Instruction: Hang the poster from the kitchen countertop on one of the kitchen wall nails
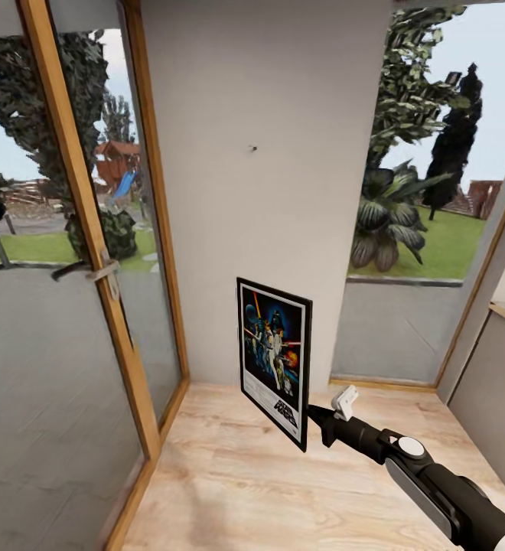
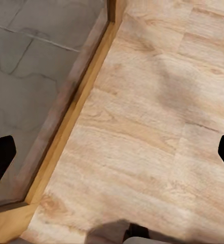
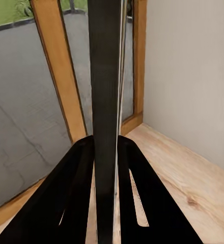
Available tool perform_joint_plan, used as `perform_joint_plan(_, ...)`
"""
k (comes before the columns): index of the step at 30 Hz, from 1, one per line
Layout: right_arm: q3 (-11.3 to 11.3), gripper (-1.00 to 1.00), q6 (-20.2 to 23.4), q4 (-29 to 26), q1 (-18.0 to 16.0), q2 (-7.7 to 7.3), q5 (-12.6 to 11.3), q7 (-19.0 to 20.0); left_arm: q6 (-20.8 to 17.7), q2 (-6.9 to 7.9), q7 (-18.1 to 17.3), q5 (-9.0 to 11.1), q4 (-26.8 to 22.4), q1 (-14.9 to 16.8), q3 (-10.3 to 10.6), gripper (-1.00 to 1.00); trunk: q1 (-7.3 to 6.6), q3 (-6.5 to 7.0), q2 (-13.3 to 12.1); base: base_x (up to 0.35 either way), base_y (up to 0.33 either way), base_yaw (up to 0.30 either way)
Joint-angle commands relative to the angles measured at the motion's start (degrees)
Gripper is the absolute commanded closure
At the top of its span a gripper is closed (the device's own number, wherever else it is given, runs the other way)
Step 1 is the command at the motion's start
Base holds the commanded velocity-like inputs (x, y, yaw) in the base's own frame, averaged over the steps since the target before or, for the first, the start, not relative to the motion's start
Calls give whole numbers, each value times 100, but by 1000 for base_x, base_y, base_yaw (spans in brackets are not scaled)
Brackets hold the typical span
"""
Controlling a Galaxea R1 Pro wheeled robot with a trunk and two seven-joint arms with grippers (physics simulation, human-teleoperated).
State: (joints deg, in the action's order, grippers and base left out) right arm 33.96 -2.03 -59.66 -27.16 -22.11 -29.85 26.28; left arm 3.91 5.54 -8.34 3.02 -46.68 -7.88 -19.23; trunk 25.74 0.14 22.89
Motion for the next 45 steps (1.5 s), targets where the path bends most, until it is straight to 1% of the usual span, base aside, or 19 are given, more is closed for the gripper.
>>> perform_joint_plan(1,22,100,-12,7,-5,-4,-56,18,14,-1,-36,32,-1,-3,-10,-100,4,0,3,151,185,-300)
perform_joint_plan(8,22,100,-8,7,-8,-4,-56,18,37,-1,-31,32,-27,-3,-15,-100,4,3,3,55,62,-291)
perform_joint_plan(12,22,100,-4,5,-8,-4,-56,21,39,-1,-31,32,-35,-3,-18,-100,4,4,3,202,5,-97)
perform_joint_plan(45,22,100,-2,7,-8,-4,-56,26,30,-1,-29,32,-9,-3,-20,-100,4,4,3,332,0,-3)
